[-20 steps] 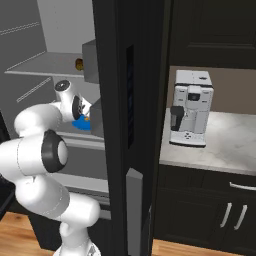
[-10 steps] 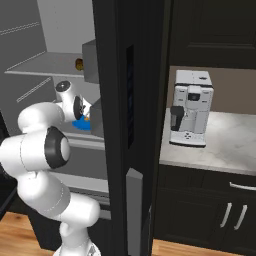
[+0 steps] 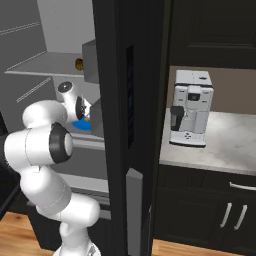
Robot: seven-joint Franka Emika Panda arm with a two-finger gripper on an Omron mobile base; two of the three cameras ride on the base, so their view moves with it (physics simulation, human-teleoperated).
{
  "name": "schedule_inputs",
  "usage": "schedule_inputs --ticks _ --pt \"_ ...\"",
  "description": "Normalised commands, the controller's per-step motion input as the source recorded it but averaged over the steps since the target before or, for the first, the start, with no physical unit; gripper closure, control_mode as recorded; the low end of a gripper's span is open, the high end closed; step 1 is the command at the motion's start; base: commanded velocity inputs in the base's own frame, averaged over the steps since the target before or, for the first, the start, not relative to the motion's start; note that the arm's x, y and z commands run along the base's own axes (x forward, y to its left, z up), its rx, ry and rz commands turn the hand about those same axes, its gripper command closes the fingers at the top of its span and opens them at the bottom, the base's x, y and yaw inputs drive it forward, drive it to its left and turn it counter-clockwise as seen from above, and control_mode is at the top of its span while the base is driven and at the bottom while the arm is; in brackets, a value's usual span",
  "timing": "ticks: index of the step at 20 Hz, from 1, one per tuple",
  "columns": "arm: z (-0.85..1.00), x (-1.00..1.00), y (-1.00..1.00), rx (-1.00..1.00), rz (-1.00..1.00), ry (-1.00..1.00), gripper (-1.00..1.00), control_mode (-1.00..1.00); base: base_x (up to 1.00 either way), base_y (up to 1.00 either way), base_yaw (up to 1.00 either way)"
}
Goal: Transport the shrimp from the fridge to the microwave and turn on the microwave.
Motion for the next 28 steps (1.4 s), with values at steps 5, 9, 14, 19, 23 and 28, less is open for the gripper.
schedule_inputs --ticks 5,9,14,19,23,28 --pt "-0.12 0.13 0.09 0.0 -0.02 0.0 -1.0 -1.0 0.0 0.0 0.0" --pt "-0.08 0.13 0.08 0.01 -0.02 0.0 -1.0 -1.0 0.0 0.0 0.0" --pt "-0.1 0.11 0.07 0.01 -0.01 0.0 -1.0 -1.0 0.0 0.0 0.0" --pt "-0.1 0.11 0.01 0.02 -0.01 0.0 -1.0 -1.0 0.0 0.0 0.0" --pt "-0.11 0.11 0.01 0.03 -0.01 0.0 -1.0 -1.0 0.0 0.0 0.0" --pt "-0.1 0.11 0.01 0.03 -0.01 0.0 -1.0 -1.0 0.0 0.0 0.0"
